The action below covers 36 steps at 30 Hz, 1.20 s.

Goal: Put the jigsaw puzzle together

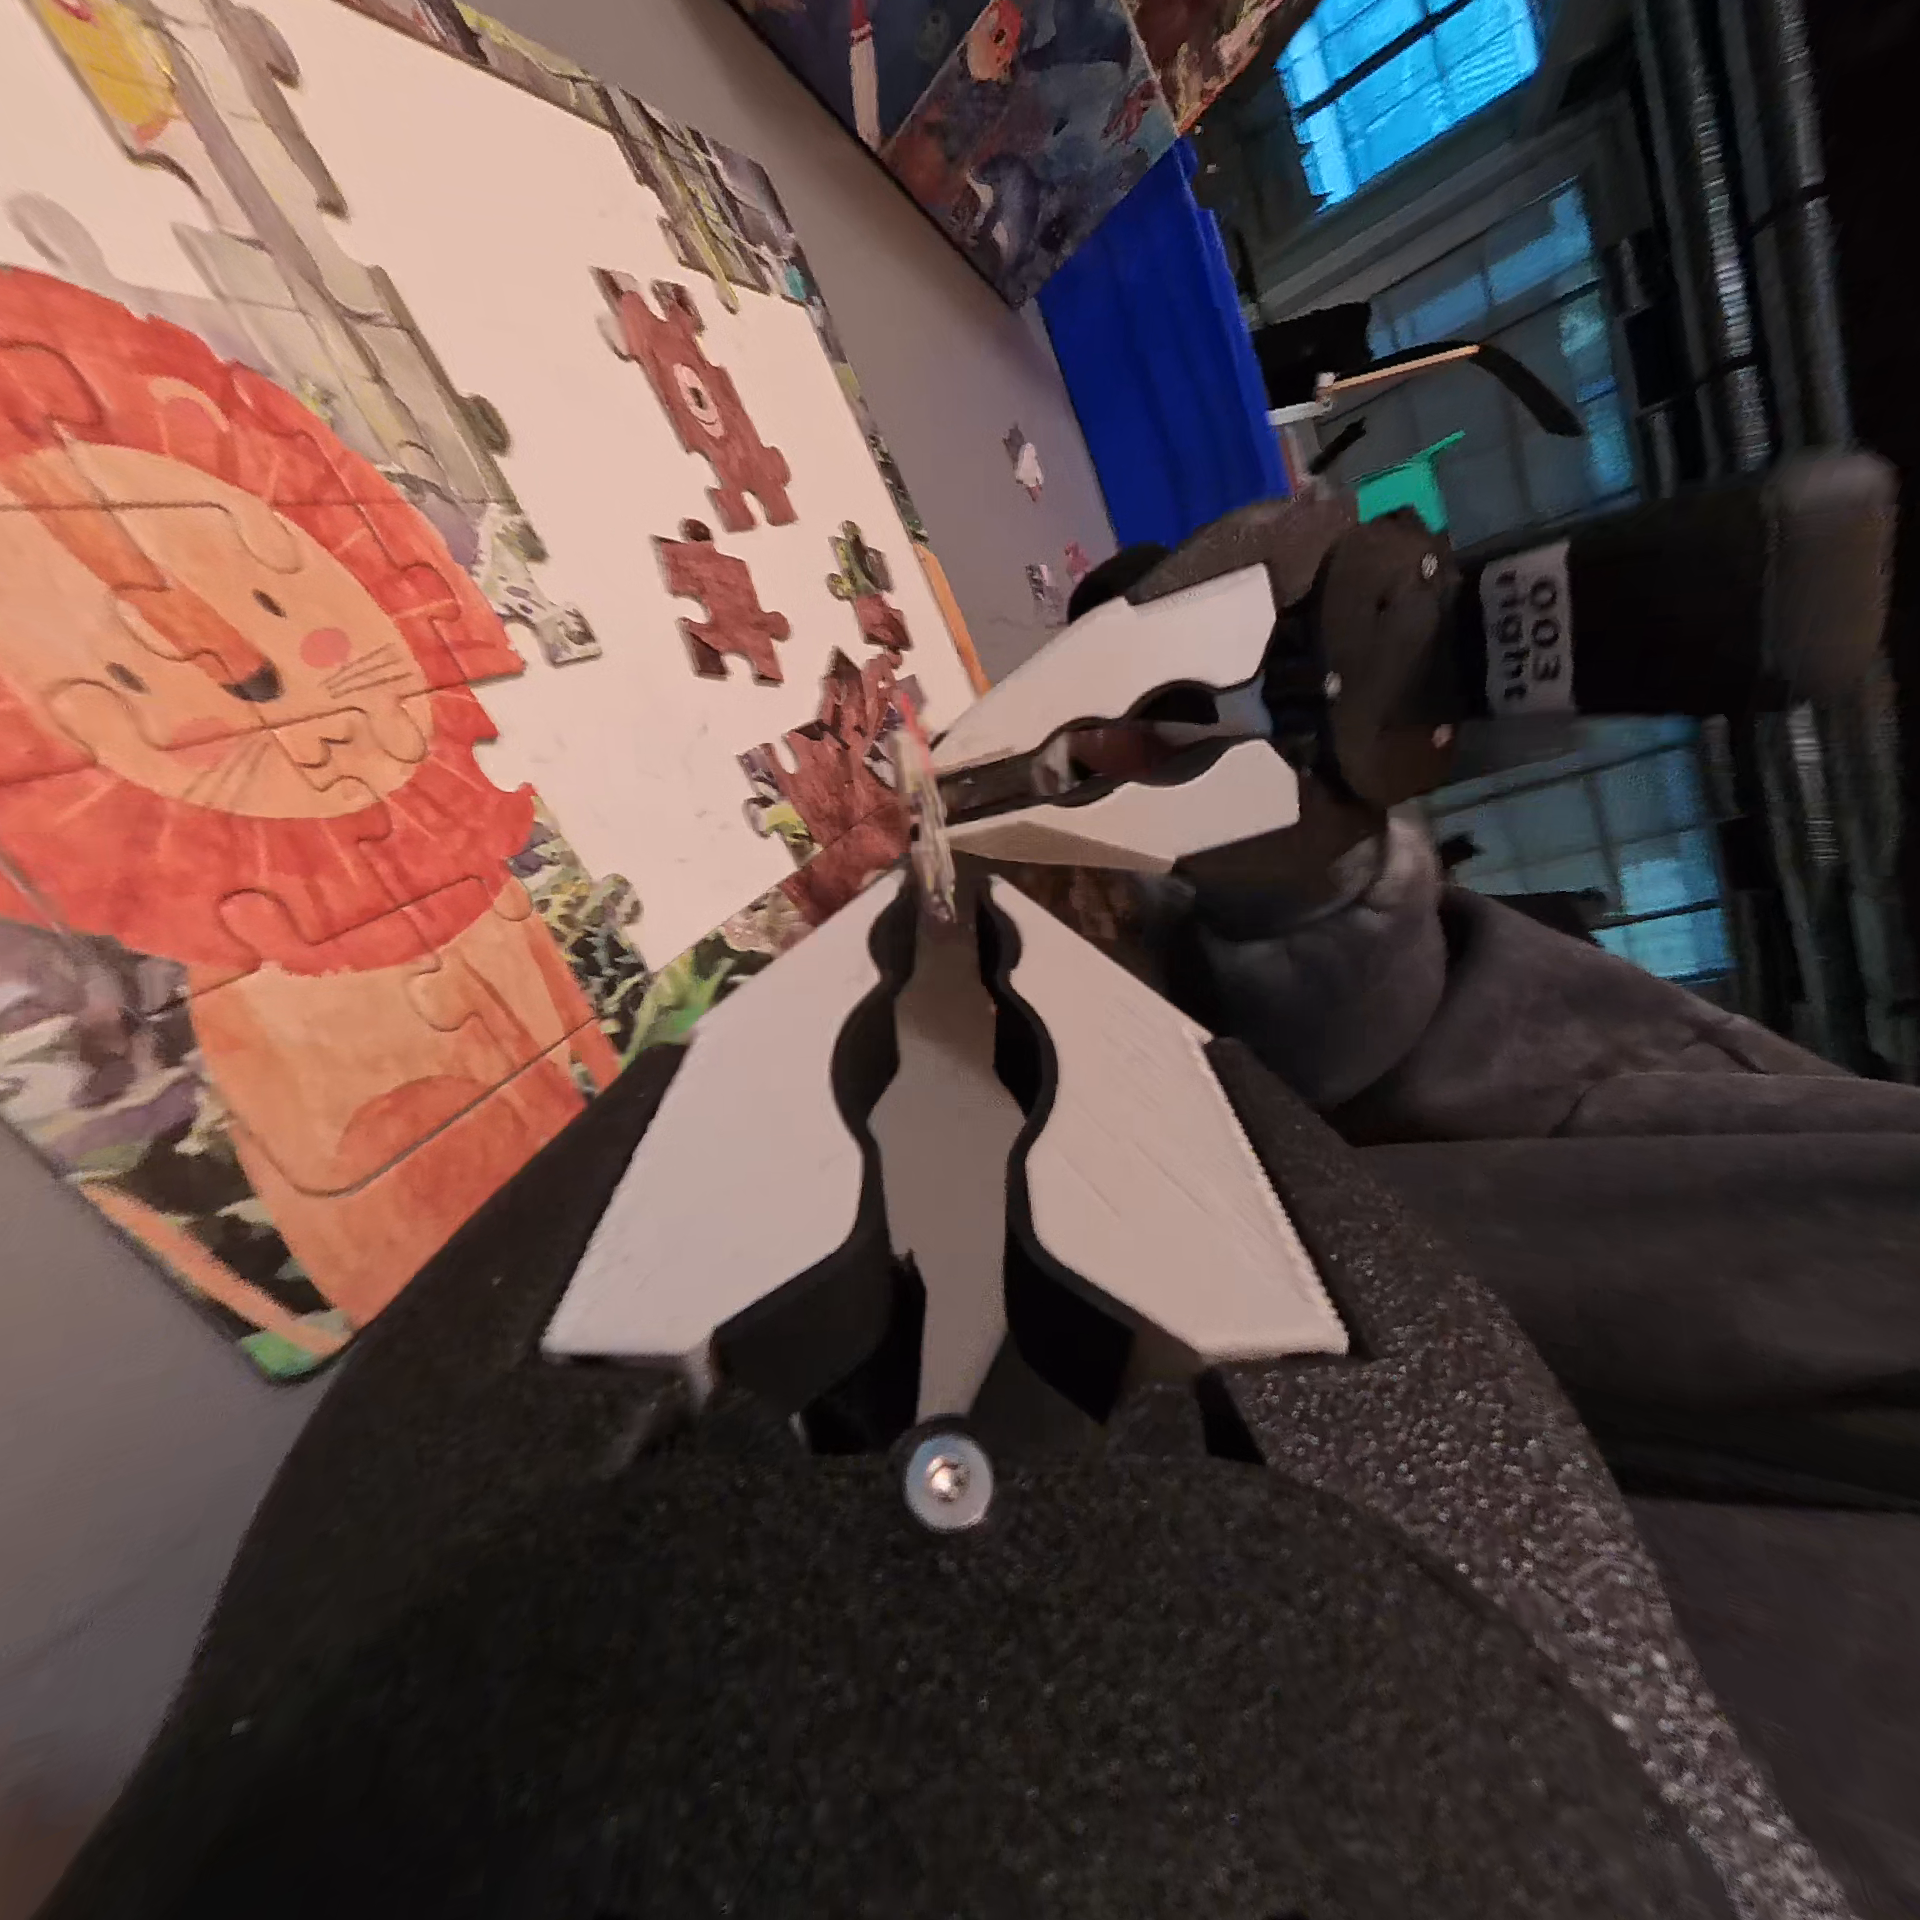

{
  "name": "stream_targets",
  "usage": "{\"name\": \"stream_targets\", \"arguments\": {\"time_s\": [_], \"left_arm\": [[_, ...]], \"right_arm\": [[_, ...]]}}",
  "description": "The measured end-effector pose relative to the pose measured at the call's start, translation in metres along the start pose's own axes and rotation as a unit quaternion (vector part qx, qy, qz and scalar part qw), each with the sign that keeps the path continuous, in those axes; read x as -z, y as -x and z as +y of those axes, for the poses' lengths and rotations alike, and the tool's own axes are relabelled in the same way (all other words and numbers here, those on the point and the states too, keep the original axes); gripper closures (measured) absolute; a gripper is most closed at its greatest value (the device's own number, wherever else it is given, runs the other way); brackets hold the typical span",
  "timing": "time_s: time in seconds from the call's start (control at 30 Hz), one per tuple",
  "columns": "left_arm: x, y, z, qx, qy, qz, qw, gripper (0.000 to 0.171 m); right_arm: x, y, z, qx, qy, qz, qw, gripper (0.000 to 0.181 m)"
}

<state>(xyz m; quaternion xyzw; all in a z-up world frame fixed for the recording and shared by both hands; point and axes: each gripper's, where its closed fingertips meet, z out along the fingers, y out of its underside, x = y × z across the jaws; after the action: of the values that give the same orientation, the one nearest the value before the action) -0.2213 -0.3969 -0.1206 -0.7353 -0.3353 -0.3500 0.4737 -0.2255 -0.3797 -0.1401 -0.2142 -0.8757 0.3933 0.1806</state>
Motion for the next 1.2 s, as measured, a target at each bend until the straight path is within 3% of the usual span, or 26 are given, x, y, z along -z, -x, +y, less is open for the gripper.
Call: {"name": "stream_targets", "arguments": {"time_s": [0.17, 0.27, 0.33, 0.57, 0.7, 0.77, 0.83, 0.97, 1.07, 1.2], "left_arm": [[0.02, 0.023, -0.009, -0.098, -0.017, -0.131, 0.986, 0.156], [0.036, 0.036, -0.019, -0.157, -0.038, -0.22, 0.962, 0.171], [0.043, 0.04, -0.024, -0.187, -0.049, -0.263, 0.945, 0.171], [0.021, 0.043, -0.012, -0.238, -0.018, -0.291, 0.926, 0.162], [0.015, 0.053, -0.015, -0.275, -0.006, -0.333, 0.902, 0.153], [0.014, 0.047, -0.02, -0.271, -0.023, -0.313, 0.91, 0.152], [0.012, 0.038, -0.023, -0.25, -0.032, -0.261, 0.932, 0.148], [0.002, 0.016, -0.005, -0.155, 0.022, -0.099, 0.983, 0.137], [0.004, 0.012, -0.003, -0.122, 0.027, -0.055, 0.991, 0.14], [0.003, 0.013, 0.002, -0.117, 0.033, -0.043, 0.992, 0.159]], "right_arm": [[-0.022, -0.022, 0.016, -0.056, 0.067, -0.049, 0.995, 0.174], [-0.034, -0.026, 0.014, -0.104, 0.094, -0.099, 0.985, 0.174], [-0.041, -0.026, 0.021, -0.106, 0.125, -0.108, 0.98, 0.174], [-0.041, -0.019, 0.024, -0.112, 0.134, -0.105, 0.979, 0.174], [-0.038, -0.012, 0.015, -0.081, 0.116, -0.117, 0.983, 0.174], [-0.034, -0.005, 0.01, -0.042, 0.103, -0.131, 0.985, 0.174], [-0.029, 0.006, 0.005, 0.005, 0.085, -0.148, 0.985, 0.174], [-0.021, 0.017, -0.009, 0.145, 0.036, -0.125, 0.981, 0.174], [-0.017, 0.017, -0.012, 0.213, 0.028, -0.088, 0.973, 0.174], [-0.01, 0.015, -0.019, 0.22, 0.007, -0.08, 0.972, 0.174]]}}
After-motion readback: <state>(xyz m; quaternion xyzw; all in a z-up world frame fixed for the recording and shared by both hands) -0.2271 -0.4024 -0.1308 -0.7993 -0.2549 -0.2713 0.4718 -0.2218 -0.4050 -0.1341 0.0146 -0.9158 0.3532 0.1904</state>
